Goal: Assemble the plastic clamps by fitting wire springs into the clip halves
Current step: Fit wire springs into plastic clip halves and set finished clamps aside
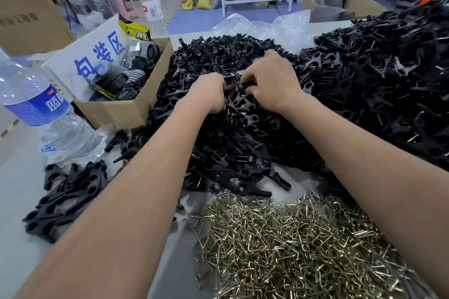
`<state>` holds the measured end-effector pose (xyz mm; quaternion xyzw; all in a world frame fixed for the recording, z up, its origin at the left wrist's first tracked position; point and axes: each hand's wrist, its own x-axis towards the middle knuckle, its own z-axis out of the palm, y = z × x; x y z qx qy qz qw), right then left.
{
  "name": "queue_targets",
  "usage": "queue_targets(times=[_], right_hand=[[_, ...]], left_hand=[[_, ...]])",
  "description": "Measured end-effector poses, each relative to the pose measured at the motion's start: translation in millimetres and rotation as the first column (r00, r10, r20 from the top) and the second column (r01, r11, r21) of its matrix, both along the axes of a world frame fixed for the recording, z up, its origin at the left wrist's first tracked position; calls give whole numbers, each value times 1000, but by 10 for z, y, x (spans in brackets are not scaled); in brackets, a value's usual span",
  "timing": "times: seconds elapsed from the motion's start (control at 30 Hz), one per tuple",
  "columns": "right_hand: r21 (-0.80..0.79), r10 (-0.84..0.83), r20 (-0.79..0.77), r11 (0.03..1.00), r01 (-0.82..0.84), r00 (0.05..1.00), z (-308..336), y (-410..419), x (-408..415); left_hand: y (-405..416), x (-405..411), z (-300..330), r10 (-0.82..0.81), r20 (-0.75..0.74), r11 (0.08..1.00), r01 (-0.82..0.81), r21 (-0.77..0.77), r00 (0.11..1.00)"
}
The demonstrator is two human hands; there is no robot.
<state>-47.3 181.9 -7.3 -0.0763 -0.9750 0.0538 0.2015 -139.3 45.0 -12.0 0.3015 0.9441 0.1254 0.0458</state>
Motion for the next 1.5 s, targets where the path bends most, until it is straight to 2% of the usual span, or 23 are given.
queue_targets(times=[0.1, 0.17, 0.23, 0.37, 0.5, 0.53, 0.63, 0.7, 0.87, 1.37, 1.5], right_hand=[[-345, 31, -171, 934, -89, 985, 34, 0, 278], [-555, 65, -249, 808, -197, 966, 10, -55, 494], [-699, 65, -296, 666, -262, 953, -64, -124, 725], [-834, 8, -269, 498, -238, 963, -279, -193, 1131], [-938, 16, -225, 268, -221, 974, -449, -241, 1483], [-934, 25, -242, 266, -240, 970, -484, -255, 1558], [-873, 61, -266, 409, -268, 962, -567, -301, 1712], [-853, 57, -262, 453, -258, 963, -608, -305, 1747], [-776, 98, -267, 568, -275, 959, -652, -317, 1709], [-806, 98, -278, 518, -288, 955, -674, -312, 1700], [-802, 24, -327, 521, -290, 945, -667, -299, 1703]], left_hand=[[-52, 184, 10, 102, 89, 939, -126, 322, 991], [-123, 391, -18, 67, 257, 799, -206, 564, 964], [-208, 624, -75, -25, 391, 652, -281, 704, 920], [-350, 1011, -238, -106, 419, 511, -312, 801, 902], [-509, 1240, -371, -166, 373, 508, -245, 826, 913], [-542, 1274, -401, -179, 362, 527, -222, 821, 915], [-607, 1345, -468, -212, 331, 596, -147, 790, 919], [-622, 1353, -497, -221, 316, 644, -105, 758, 923], [-634, 1358, -500, -295, 302, 670, -30, 742, 906], [-625, 1378, -504, -363, 279, 647, 25, 762, 889], [-637, 1393, -504, -433, 324, 625, 22, 780, 841]])
